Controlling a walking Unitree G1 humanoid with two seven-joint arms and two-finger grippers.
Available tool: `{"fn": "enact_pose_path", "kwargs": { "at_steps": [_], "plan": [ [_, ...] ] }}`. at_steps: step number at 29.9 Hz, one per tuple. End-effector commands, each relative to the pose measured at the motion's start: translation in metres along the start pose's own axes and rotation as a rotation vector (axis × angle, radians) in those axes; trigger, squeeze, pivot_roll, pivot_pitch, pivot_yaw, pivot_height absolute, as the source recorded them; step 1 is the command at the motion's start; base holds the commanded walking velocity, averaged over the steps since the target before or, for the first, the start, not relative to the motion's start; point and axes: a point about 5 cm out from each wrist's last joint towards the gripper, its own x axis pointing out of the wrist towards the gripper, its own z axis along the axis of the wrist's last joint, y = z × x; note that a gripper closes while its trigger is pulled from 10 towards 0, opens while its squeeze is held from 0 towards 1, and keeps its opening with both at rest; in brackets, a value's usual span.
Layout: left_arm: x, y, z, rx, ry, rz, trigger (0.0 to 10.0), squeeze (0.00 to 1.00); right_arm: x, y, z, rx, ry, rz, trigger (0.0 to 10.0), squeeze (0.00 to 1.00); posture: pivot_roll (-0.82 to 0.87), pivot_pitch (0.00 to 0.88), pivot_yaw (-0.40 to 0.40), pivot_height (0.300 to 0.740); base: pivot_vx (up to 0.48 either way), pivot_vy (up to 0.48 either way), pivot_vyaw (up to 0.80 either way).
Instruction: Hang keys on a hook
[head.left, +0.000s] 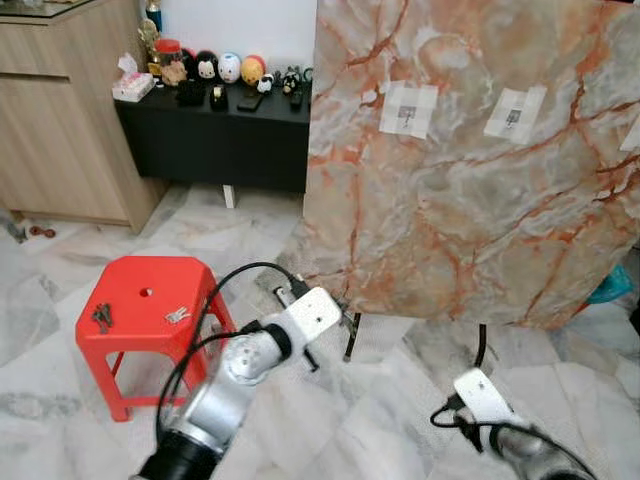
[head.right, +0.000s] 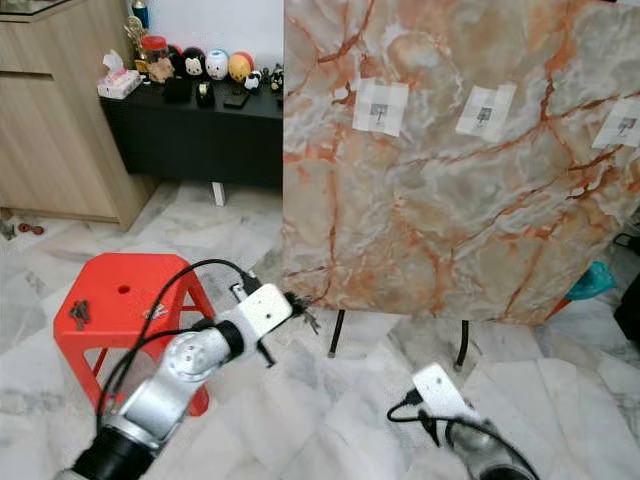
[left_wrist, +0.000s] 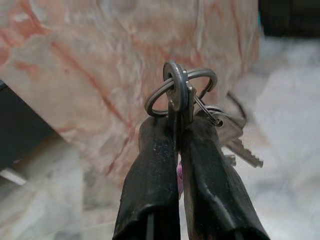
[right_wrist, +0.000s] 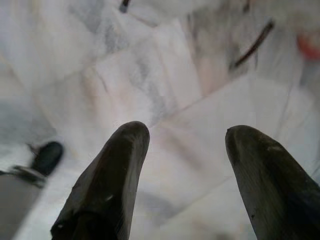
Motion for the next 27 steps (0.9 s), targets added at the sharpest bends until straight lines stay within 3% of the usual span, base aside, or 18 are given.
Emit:
{"fn": "enact_pose_path", "kwargs": {
  "at_steps": [1, 3, 5, 7, 9, 14, 20, 27],
  "plan": [
    [0.002, 0.004, 0.004, -0.051, -0.031, 0.06, 10.0, 0.0, -0.001, -0.002, -0.01, 0.099, 0.033, -0.048, 10.0, 0.0, 0.07, 0.0, -0.125, 0.74, 0.0, 0.0, 0.0],
    [0.003, 0.003, 0.005, -0.075, -0.041, 0.08, 10.0, 0.0, -0.002, 0.001, -0.017, 0.124, 0.053, -0.063, 10.0, 0.0, 0.07, 0.0, -0.127, 0.74, 0.0, 0.0, 0.0],
    [0.006, 0.003, 0.012, -0.13, -0.09, 0.135, 10.0, 0.0, -0.004, 0.014, -0.037, 0.235, 0.11, -0.067, 10.0, 0.0, 0.06, 0.0, -0.119, 0.74, 0.0, 0.0, 0.0],
    [0.007, 0.005, 0.015, -0.152, -0.112, 0.154, 10.0, 0.0, -0.005, 0.021, -0.045, 0.247, 0.141, -0.054, 10.0, 0.0, 0.07, 0.0, -0.117, 0.74, 0.0, 0.0, 0.0],
    [0.006, 0.006, 0.016, -0.15, -0.123, 0.161, 10.0, 0.0, -0.005, 0.025, -0.049, 0.253, 0.153, -0.048, 10.0, 0.0, 0.07, 0.0, -0.115, 0.74, 0.0, 0.0, 0.0],
    [0.001, 0.008, 0.012, -0.236, -0.126, 0.197, 10.0, 0.0, -0.006, 0.031, -0.055, 0.398, 0.175, -0.065, 10.0, 0.0, 0.07, 0.0, -0.108, 0.74, 0.0, 0.0, 0.0],
    [-0.002, 0.004, 0.008, -0.351, -0.13, 0.193, 10.0, 0.0, -0.007, 0.033, -0.056, 0.38, 0.179, -0.067, 10.0, 0.0, 0.08, 0.0, -0.114, 0.74, 0.0, 0.0, 0.0],
    [0.002, -0.004, 0.019, -0.394, -0.181, 0.162, 10.0, 0.0, -0.007, 0.035, -0.056, 0.411, 0.152, -0.071, 10.0, 0.0, 0.08, 0.0, -0.12, 0.74, 0.0, 0.0, 0.0]
  ]
}}
